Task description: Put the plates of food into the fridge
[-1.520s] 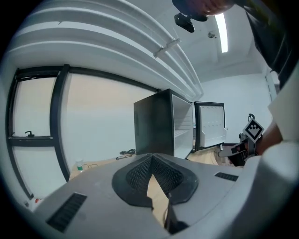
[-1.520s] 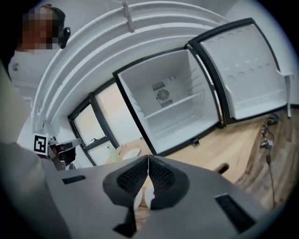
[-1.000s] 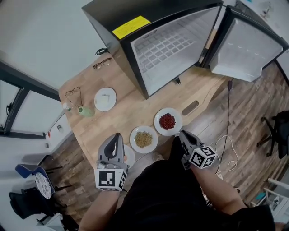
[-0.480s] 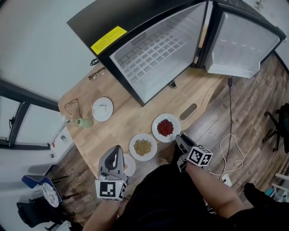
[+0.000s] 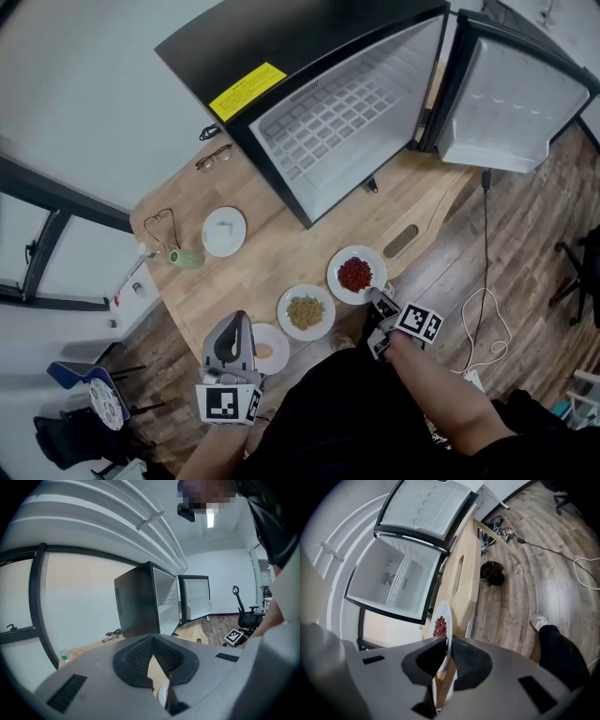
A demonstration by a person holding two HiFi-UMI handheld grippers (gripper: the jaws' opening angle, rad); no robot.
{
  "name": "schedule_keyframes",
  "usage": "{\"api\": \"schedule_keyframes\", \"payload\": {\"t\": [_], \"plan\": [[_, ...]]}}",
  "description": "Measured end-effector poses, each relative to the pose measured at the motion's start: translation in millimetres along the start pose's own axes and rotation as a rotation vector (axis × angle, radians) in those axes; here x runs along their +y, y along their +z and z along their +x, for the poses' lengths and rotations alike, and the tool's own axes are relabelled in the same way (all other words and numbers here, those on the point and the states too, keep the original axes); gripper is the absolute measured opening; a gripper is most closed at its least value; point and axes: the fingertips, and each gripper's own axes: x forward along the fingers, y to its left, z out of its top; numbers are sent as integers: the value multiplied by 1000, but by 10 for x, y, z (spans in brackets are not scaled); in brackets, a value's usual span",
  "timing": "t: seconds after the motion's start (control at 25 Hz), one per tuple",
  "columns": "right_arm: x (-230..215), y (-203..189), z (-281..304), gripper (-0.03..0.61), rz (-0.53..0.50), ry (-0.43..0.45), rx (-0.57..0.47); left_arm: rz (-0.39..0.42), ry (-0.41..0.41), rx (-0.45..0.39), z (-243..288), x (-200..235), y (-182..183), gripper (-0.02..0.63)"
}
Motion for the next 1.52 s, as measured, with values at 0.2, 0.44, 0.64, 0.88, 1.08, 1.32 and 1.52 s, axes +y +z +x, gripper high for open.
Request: {"api": "schedule_keyframes", "payload": {"t": [0.2, 0.44, 0.64, 0.88, 1.08, 1.32, 1.52], "plan": [[188, 134, -193, 34, 67, 20, -16, -70, 6, -4, 60, -20, -11, 3], [595, 408, -387, 34, 1, 35, -23, -107, -22, -106, 248, 1, 313, 3], [1059, 651, -576, 34, -113, 75, 16, -166, -9, -163, 344, 16, 547, 3], [1595, 1053, -571, 34, -100, 160, 0, -134, 36, -196, 480, 180, 822, 3], [2000, 1487, -381, 34, -156, 241, -29, -102, 82, -207, 602, 227, 956, 3], [2409, 1789, -95, 34, -185, 286, 11, -93, 165, -226, 654, 338, 1126, 3], [2691, 1963, 261, 35, -230, 289, 43, -106, 236, -217, 691, 410, 1146, 3]]}}
